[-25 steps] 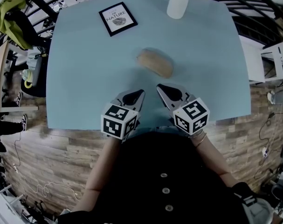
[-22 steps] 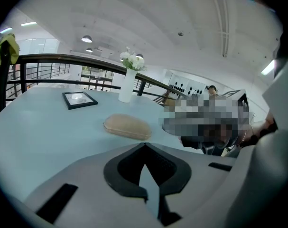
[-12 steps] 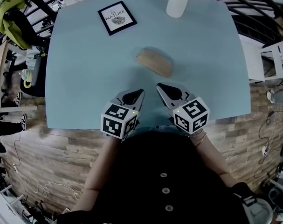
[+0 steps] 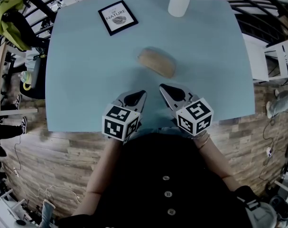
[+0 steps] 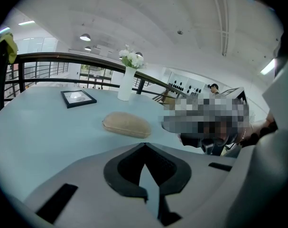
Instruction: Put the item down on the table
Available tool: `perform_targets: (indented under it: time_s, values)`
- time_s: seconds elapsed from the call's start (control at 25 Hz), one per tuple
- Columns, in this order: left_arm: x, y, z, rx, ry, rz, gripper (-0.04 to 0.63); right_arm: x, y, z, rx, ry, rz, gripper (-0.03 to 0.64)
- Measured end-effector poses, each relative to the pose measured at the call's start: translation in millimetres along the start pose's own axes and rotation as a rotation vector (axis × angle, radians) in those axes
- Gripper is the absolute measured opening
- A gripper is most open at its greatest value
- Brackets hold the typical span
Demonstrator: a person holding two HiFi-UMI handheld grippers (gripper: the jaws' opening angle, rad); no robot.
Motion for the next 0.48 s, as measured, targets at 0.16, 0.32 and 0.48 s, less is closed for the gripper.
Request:
perform_targets:
  time_s: [0.16, 0.32, 0.48]
  values:
    - [0.7, -0.8, 0.6, 0.006, -0.002, -0.005, 0.017, -0.5, 0.3, 0.7, 0.002, 0.003, 0.001, 0.005]
    - [0.9, 0.1, 0.3, 0.007, -0.008, -0.007, 0.017, -0.7, 0.3, 0.8, 0.002, 0.002, 0.002, 0.005]
    - [1.2, -1.4, -0.4, 0.005, -0.004, -0.013, 0.017, 0.9, -0.4, 1.3, 0.003, 0.012, 0.005, 0.005]
Point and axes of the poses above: the fingertips, and each gripper's own axes: z forward along the fingers, x to its left, y out of its top, the point moved 10 cm from there along -z, backward along the fingers, and after that the axes turned 12 degrees about y, right-handed, at the moved point
